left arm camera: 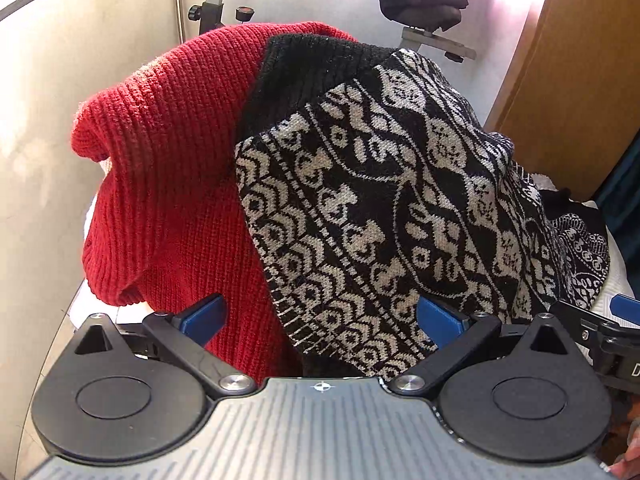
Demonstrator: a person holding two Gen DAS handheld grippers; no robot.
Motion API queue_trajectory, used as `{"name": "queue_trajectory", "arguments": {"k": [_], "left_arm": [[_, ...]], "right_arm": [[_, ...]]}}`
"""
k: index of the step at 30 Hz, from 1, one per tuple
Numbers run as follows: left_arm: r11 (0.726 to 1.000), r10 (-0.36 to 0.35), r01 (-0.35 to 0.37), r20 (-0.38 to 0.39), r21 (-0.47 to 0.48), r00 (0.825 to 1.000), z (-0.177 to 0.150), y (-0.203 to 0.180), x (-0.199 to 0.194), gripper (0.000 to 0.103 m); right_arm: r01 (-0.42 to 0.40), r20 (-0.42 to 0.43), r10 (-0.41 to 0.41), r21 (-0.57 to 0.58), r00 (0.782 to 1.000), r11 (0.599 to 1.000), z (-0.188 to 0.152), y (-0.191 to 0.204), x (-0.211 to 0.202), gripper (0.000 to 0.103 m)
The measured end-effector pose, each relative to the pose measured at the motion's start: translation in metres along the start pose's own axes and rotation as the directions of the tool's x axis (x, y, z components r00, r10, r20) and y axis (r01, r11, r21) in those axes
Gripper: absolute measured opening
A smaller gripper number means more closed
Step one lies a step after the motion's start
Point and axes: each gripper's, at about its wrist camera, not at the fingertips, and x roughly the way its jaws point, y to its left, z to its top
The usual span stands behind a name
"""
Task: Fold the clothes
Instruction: 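Move both grippers onto the black-and-white patterned sweater edge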
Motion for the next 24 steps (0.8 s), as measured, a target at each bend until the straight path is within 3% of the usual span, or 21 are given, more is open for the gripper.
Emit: {"name": "queue_trajectory", "arguments": {"k": [6,10,14,18,24], "left_arm": [[0.992,-0.067,0.062,-0.043,-0.108,0.997,0.001,0.015,0.027,0.103],[0.954,-0.183,0.157,-0.082,-0.254,0.980,-0.002,0.038,0.042,0.103],[0.953,-0.213,0.185,-0.096,-0.242,0.972,0.000,0.043,0.048,0.103],[0.956,-0.214,0.187,-0.103,-0.228,0.971,0.003,0.040,0.055,0.103],[0.943,-0.269,0.237,-0.114,-0.234,0.956,0.005,0.051,0.062,0.103]], "right_arm": [[-0.037,-0.072,0.033,-0.061,0.997,0.997,-0.001,0.000,0.046,0.102],[-0.073,-0.070,0.068,-0.072,0.995,0.995,-0.001,-0.003,0.053,0.102],[-0.094,-0.054,0.087,-0.134,0.995,0.986,0.001,-0.001,0.059,0.102],[-0.096,-0.061,0.090,-0.110,0.994,0.989,0.002,0.000,0.063,0.102],[-0.118,-0.063,0.113,-0.080,0.992,0.990,-0.001,-0.005,0.063,0.102]]}}
